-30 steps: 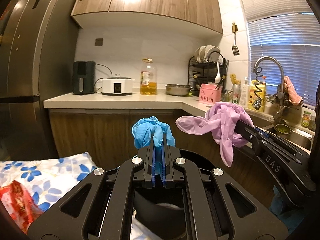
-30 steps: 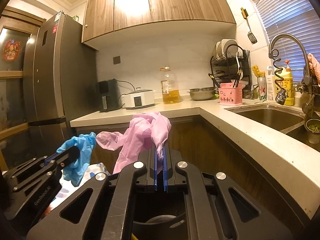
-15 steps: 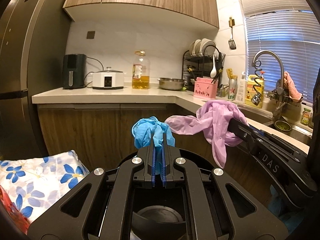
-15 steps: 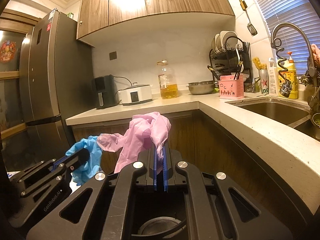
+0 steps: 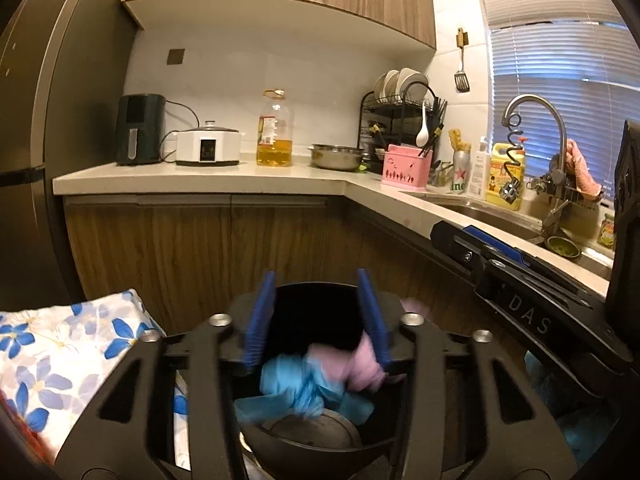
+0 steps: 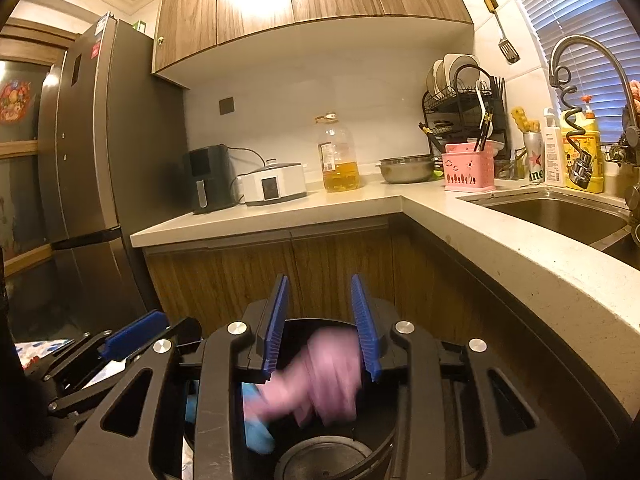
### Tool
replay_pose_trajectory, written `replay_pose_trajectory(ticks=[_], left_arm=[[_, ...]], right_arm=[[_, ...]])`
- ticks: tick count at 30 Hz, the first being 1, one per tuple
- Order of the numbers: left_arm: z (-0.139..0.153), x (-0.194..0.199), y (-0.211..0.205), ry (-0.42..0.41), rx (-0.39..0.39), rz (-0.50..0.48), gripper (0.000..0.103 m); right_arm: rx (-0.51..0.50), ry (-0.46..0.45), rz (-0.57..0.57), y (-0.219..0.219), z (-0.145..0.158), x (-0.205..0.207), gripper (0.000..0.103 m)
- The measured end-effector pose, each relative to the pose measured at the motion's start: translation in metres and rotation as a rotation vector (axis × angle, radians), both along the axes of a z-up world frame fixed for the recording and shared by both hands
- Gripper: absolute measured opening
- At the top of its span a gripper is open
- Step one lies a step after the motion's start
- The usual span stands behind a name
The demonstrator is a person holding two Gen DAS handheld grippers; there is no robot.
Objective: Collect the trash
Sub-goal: 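Open both tools to drop the gloves into the bin, then return both tools to the table over the remaining trash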
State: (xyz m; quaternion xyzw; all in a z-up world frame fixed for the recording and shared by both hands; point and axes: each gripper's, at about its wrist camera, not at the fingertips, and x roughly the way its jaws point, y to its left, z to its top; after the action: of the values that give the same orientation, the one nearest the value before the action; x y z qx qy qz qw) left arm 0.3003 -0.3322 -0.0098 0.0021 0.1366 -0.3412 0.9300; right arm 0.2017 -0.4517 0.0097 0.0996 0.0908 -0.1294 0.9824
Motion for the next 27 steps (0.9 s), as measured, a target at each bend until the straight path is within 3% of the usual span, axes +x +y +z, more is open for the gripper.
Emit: replay_pose_trajectory(ticks=[5, 12, 16, 27], left_arm=[[-0.002, 0.003, 0.007, 0.014, -0.012, 0.028, 0.061], [-0.006, -0.008, 0.026, 0.033, 0.018, 0.123, 0.08], [-0.005, -0.027, 0.046, 0.028, 0.028, 0.188, 0.09], [0.008, -0.081, 0.117, 0.006, 0.009, 0.322, 0.097]], right_arm=[[0.012, -0.001, -0.018, -0.002, 0.0, -0.007, 0.039], [0.022, -0.001, -0.019, 0.006, 0.001, -0.022, 0.066], [0.02, 0.004, -0.013, 0.016, 0.002, -0.034, 0.076], [0.025, -0.028, 0.01, 0.052, 0.011, -0.076, 0.087]])
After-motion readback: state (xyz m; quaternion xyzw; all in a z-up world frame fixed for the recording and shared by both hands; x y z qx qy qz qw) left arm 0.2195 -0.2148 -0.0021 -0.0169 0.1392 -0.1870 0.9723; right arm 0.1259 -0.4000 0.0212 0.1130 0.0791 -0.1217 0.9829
